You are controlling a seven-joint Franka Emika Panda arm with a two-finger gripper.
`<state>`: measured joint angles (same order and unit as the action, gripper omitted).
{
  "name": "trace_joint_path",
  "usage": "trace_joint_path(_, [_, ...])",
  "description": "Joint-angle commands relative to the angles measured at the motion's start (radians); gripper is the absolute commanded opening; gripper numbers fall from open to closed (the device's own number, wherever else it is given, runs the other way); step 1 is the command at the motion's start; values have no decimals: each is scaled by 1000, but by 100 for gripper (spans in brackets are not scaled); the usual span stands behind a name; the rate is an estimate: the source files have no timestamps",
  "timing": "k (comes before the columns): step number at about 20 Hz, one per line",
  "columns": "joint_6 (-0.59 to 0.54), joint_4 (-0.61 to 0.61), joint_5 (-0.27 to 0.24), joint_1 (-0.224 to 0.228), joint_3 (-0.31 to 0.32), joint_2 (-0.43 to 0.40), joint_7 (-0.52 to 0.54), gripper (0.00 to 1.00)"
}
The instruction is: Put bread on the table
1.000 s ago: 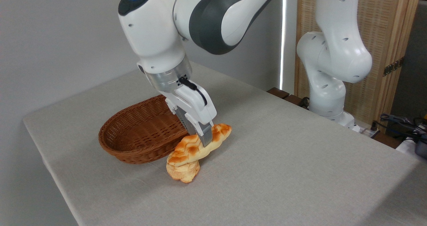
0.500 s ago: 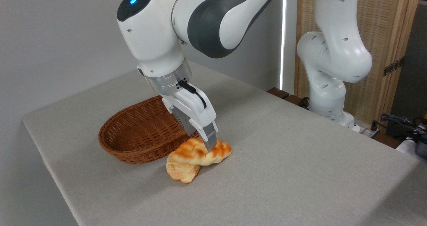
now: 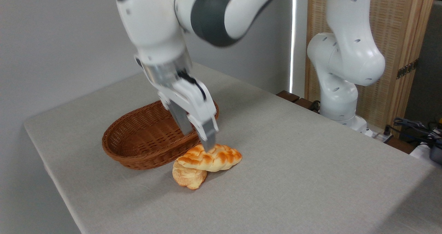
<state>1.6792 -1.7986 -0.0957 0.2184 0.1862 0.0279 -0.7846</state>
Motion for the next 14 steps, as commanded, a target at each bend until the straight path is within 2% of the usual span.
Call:
trace_joint_path(1, [-7, 88, -4, 10, -1, -17, -4, 100])
trace_joint_path(5, [-7, 100, 7, 13, -4, -17, 19, 100])
trace_joint_path(7, [17, 105, 55, 12, 1, -17, 19, 100])
trace_joint_path(9, [60, 105, 82, 12, 1, -14, 18, 100])
trace_joint_path(14, [102, 104, 68, 9, 4, 7, 21, 100])
